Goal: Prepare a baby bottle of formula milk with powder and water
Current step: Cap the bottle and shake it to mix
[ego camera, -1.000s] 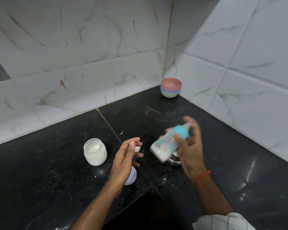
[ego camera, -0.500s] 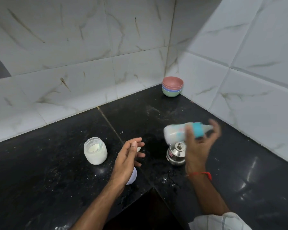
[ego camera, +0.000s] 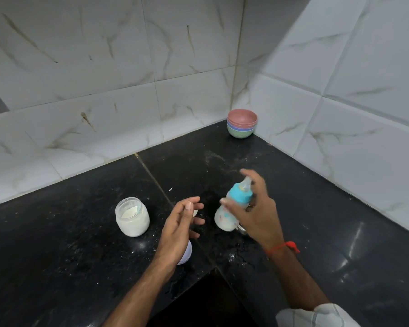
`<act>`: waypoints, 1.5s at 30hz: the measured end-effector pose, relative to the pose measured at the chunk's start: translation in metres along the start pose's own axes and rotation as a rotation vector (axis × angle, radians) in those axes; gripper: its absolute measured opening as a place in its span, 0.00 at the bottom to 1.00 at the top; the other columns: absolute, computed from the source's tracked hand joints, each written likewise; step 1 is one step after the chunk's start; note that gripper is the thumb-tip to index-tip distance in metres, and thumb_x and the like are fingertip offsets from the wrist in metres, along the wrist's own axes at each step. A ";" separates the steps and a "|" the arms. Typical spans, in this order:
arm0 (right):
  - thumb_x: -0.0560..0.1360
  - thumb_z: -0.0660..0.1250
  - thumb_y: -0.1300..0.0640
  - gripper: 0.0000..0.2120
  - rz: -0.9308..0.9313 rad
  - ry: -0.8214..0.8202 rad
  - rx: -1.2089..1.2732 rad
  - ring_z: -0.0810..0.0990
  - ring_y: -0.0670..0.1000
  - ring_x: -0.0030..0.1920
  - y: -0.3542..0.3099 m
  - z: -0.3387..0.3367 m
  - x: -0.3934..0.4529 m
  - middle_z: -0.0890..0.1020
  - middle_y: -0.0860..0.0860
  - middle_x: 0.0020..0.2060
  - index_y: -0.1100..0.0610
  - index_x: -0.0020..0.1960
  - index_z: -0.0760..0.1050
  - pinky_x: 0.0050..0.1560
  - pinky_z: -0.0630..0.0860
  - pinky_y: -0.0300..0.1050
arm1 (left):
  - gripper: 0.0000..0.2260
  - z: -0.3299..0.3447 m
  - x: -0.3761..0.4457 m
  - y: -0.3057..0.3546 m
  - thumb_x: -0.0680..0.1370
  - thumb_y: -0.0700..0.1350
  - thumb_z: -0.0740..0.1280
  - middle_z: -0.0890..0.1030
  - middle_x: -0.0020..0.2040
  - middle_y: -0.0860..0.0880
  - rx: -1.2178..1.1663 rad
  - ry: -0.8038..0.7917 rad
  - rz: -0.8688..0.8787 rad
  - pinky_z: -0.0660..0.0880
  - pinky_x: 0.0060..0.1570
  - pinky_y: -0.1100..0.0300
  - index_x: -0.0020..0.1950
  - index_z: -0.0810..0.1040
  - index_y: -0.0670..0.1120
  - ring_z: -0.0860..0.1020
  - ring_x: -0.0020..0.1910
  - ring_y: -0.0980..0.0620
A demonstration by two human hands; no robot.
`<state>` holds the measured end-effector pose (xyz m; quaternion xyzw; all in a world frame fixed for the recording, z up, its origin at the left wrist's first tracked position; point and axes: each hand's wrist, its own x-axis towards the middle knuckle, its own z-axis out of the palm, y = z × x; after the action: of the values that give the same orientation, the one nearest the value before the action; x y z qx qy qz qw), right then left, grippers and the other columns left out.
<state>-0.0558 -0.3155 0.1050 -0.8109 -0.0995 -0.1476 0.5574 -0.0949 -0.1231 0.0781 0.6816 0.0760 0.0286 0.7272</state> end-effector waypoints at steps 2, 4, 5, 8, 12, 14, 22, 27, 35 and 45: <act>0.71 0.80 0.61 0.35 -0.065 0.299 0.391 0.85 0.49 0.53 -0.015 -0.004 0.003 0.83 0.42 0.57 0.44 0.70 0.66 0.57 0.84 0.47 | 0.17 0.000 0.000 0.000 0.80 0.58 0.60 0.85 0.59 0.51 -0.016 0.003 0.002 0.81 0.44 0.51 0.63 0.81 0.54 0.84 0.50 0.47; 0.72 0.78 0.61 0.35 -0.159 0.552 0.581 0.83 0.65 0.58 -0.021 -0.005 0.003 0.81 0.62 0.62 0.45 0.70 0.63 0.59 0.83 0.55 | 0.18 -0.001 0.000 -0.001 0.80 0.59 0.59 0.85 0.59 0.51 -0.015 0.010 0.001 0.81 0.45 0.49 0.63 0.81 0.54 0.84 0.50 0.46; 0.72 0.77 0.59 0.35 -0.178 0.580 0.537 0.82 0.68 0.59 -0.020 -0.005 0.003 0.79 0.65 0.63 0.44 0.70 0.62 0.60 0.82 0.58 | 0.18 -0.002 0.000 -0.002 0.80 0.59 0.59 0.85 0.59 0.51 -0.013 0.011 -0.001 0.81 0.45 0.50 0.63 0.81 0.54 0.84 0.50 0.46; 0.71 0.80 0.51 0.36 -0.122 0.139 0.015 0.81 0.50 0.61 -0.004 -0.001 0.003 0.75 0.35 0.67 0.39 0.71 0.64 0.65 0.79 0.57 | 0.18 -0.001 -0.001 -0.002 0.80 0.59 0.59 0.85 0.59 0.51 -0.005 0.005 0.000 0.81 0.43 0.53 0.63 0.81 0.54 0.84 0.49 0.48; 0.70 0.81 0.51 0.36 -0.129 0.073 0.007 0.81 0.45 0.61 -0.001 0.002 -0.006 0.76 0.34 0.65 0.40 0.70 0.67 0.64 0.80 0.56 | 0.15 0.001 -0.001 0.001 0.83 0.54 0.59 0.85 0.58 0.51 -0.001 -0.004 0.011 0.81 0.42 0.55 0.64 0.80 0.53 0.84 0.48 0.49; 0.70 0.80 0.55 0.37 -0.185 0.378 0.255 0.84 0.56 0.59 -0.013 0.000 -0.005 0.80 0.55 0.63 0.44 0.71 0.64 0.60 0.81 0.62 | 0.15 0.000 0.000 0.000 0.83 0.54 0.59 0.85 0.58 0.51 -0.004 0.005 0.009 0.81 0.43 0.52 0.63 0.80 0.53 0.84 0.49 0.48; 0.70 0.81 0.51 0.35 -0.205 0.025 -0.121 0.79 0.46 0.64 -0.007 0.002 -0.010 0.76 0.39 0.66 0.39 0.71 0.66 0.66 0.78 0.56 | 0.17 0.002 -0.002 0.002 0.81 0.57 0.59 0.85 0.58 0.51 0.004 -0.008 0.010 0.81 0.42 0.55 0.64 0.80 0.54 0.85 0.49 0.48; 0.72 0.81 0.61 0.34 -0.457 0.385 0.114 0.82 0.63 0.61 -0.030 -0.001 -0.006 0.79 0.59 0.62 0.50 0.69 0.65 0.61 0.79 0.62 | 0.19 -0.001 0.000 0.001 0.80 0.58 0.59 0.85 0.58 0.51 -0.009 0.007 0.006 0.81 0.44 0.50 0.64 0.80 0.53 0.85 0.49 0.47; 0.72 0.80 0.55 0.35 -0.396 0.240 0.027 0.79 0.54 0.66 -0.041 -0.002 -0.009 0.79 0.56 0.65 0.46 0.72 0.65 0.68 0.76 0.46 | 0.16 -0.001 -0.001 0.002 0.83 0.55 0.59 0.85 0.58 0.50 -0.002 -0.003 0.020 0.80 0.43 0.51 0.65 0.80 0.53 0.85 0.48 0.47; 0.73 0.78 0.49 0.34 -0.165 -0.117 -0.146 0.76 0.44 0.64 -0.028 0.012 -0.013 0.75 0.40 0.66 0.41 0.72 0.65 0.69 0.74 0.41 | 0.15 -0.002 -0.004 0.001 0.82 0.56 0.59 0.85 0.58 0.50 0.003 0.002 0.017 0.81 0.45 0.49 0.65 0.78 0.55 0.85 0.48 0.48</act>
<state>-0.0751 -0.2945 0.1210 -0.8455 -0.1874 -0.1522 0.4762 -0.0990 -0.1212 0.0791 0.6832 0.0708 0.0354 0.7260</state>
